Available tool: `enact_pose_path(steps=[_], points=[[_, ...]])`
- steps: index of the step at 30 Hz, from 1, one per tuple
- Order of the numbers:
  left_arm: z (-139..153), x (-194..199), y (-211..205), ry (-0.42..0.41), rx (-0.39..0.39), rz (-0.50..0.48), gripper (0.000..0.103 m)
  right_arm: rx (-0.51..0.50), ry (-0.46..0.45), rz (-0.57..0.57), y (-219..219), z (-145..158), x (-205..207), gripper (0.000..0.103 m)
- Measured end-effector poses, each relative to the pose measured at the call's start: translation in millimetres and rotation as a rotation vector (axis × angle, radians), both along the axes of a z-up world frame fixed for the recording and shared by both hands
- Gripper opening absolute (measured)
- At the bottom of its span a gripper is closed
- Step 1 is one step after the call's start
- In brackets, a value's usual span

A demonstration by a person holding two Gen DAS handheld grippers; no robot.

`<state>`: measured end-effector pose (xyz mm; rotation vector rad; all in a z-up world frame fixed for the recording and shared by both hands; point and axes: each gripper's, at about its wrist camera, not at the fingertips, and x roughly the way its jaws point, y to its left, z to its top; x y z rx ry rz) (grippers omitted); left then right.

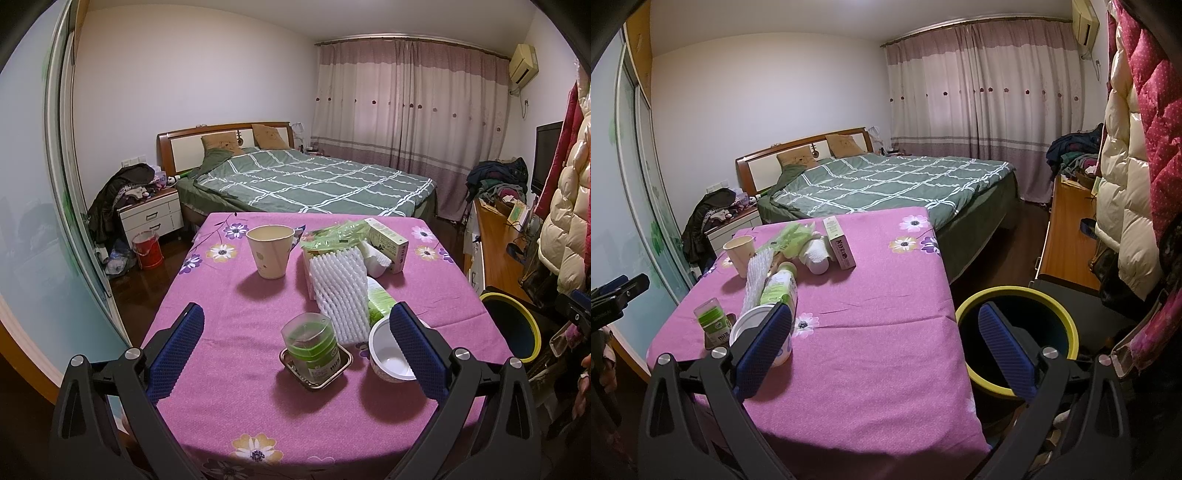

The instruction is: Collect trash

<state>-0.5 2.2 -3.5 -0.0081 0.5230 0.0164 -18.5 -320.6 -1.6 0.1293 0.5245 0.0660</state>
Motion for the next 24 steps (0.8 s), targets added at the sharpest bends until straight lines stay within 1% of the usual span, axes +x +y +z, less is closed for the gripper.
enact_pose_path(steps=[14,24], points=[[-0.4,0.1,0.3,0.001,0.000,0.000,0.099,0.000,0.006,-0.004,0.4,-4.9,2.0,0.097],[-6.4,5.3,1.0,0.013,0.002,0.003,0.099,0.006,0.023,-0.007,1.7,-8.1,7.4,0.097]])
